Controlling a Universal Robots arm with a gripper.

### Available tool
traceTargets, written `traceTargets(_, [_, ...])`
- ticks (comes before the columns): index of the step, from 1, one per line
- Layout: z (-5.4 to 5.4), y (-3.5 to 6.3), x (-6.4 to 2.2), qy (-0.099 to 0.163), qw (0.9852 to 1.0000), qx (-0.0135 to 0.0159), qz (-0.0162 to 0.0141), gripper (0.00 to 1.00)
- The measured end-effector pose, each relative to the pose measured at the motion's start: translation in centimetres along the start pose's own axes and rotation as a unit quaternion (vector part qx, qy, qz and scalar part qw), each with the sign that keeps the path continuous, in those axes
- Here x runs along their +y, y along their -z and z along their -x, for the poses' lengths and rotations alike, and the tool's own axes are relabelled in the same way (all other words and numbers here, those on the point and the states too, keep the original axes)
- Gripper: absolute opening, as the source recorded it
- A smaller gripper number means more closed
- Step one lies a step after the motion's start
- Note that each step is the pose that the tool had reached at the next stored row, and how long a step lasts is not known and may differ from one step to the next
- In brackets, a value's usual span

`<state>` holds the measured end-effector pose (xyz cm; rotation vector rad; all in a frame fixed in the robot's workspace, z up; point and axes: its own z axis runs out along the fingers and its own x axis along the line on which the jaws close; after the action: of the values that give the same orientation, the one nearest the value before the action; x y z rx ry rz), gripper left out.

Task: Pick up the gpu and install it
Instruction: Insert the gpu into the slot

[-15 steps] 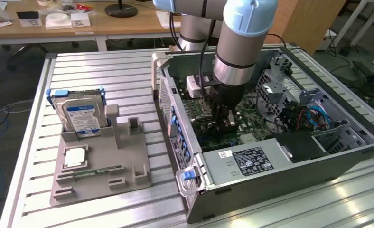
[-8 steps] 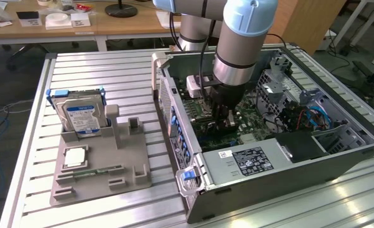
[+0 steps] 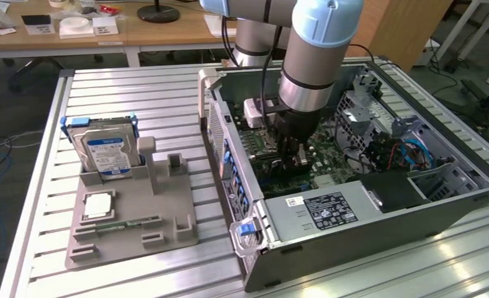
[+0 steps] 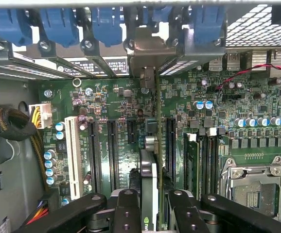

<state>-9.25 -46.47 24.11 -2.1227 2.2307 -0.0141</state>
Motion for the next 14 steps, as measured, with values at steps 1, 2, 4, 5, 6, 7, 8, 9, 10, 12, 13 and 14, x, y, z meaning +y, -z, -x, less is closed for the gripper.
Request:
traceTargets(1, [0.0, -0.01, 0.01, 0.0, 1.0, 0.0, 0.0, 0.27])
traceTargets(2, [0.0, -0.06, 0.02, 0.0, 1.0, 0.0, 0.0, 0.27])
traceTargets(4, [-0.01, -0.14, 0.05, 0.0, 1.0, 0.0002, 0.0001, 0.27])
traceTargets(5, [-0.02, -0.18, 0.06, 0.0, 1.0, 0.0002, 0.0001, 0.27])
traceTargets(6, [-0.02, -0.22, 0.06, 0.0, 1.0, 0.0002, 0.0001, 0.27])
traceTargets(7, [-0.02, -0.23, 0.08, 0.0, 1.0, 0.0001, 0.0, 0.27])
traceTargets(8, [-0.02, -0.24, 0.08, 0.0, 1.0, 0.0001, 0.0, 0.27])
traceTargets(9, [-0.01, -0.25, 0.08, 0.0, 1.0, 0.0001, 0.0, 0.27])
traceTargets(10, [-0.01, -0.25, 0.08, 0.0, 1.0, 0.0001, 0.0, 0.27])
traceTargets(12, [-0.02, -0.27, 0.09, 0.0, 1.0, 0.0, 0.0, 0.27])
traceTargets(13, [-0.01, -0.39, 0.1, 0.0, 1.0, -0.0006, -0.0003, 0.27])
traceTargets(14, [-0.01, -0.41, 0.11, 0.0, 1.0, -0.0004, -0.0002, 0.27])
